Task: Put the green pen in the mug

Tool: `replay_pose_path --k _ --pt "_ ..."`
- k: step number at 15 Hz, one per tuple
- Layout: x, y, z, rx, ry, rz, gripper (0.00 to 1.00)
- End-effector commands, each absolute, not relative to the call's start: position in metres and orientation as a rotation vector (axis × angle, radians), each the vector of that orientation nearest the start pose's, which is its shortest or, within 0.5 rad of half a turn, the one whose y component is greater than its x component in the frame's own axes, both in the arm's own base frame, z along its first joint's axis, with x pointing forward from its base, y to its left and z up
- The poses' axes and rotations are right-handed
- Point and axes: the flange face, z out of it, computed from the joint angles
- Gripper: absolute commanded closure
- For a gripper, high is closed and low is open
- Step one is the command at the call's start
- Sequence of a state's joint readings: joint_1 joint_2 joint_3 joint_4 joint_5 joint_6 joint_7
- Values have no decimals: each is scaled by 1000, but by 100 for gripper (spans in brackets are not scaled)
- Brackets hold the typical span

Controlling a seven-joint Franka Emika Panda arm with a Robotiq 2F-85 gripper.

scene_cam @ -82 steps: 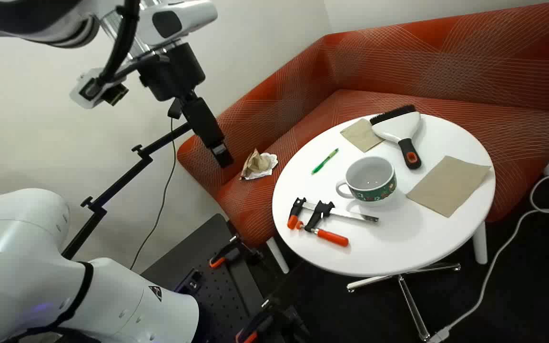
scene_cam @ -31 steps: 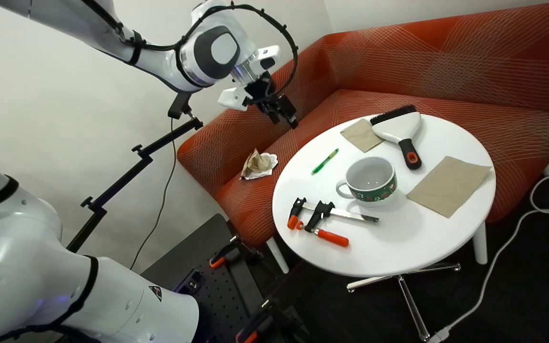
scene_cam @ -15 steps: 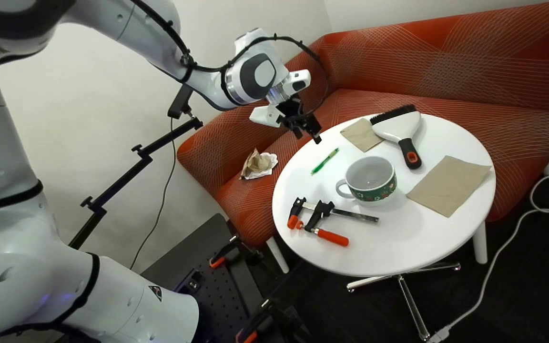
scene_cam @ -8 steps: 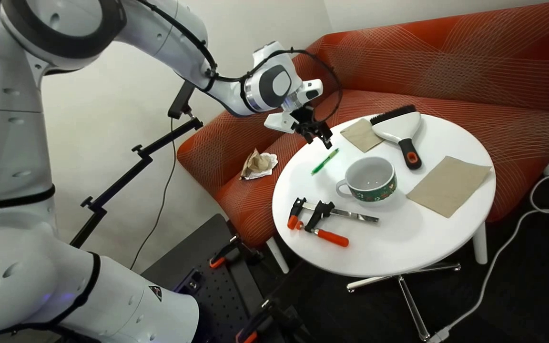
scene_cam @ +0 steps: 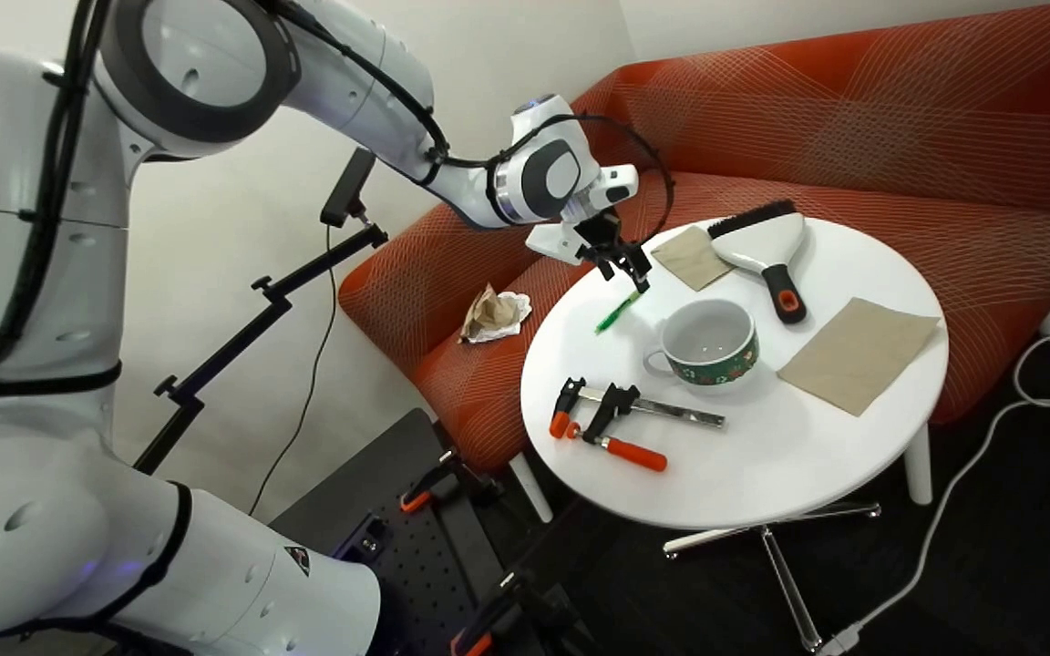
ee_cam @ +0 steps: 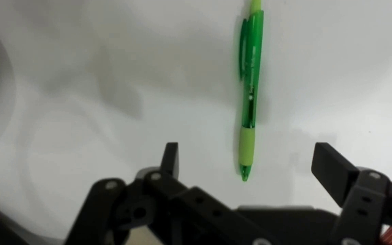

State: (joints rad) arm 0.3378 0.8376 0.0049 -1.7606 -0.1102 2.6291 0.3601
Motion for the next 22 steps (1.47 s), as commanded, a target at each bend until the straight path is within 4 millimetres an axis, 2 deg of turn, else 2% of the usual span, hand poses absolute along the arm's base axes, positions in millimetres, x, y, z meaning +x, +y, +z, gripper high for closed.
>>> replay_pose_path --k 1,5,6,7,9,16,18,22 --pt "624 222 84 -3181 -64 -46 0" --pt "627 221 75 -3185 -47 -22 0" --pt "628 220 73 -3190 -45 -21 25" --pt "629 220 72 -3192 -44 -21 28" --pt "630 220 70 -3193 -39 -22 41" --pt "631 219 72 -3192 -22 -9 97" --pt "627 219 80 -3194 -19 1 100" --pt "617 217 129 -3192 45 -88 97"
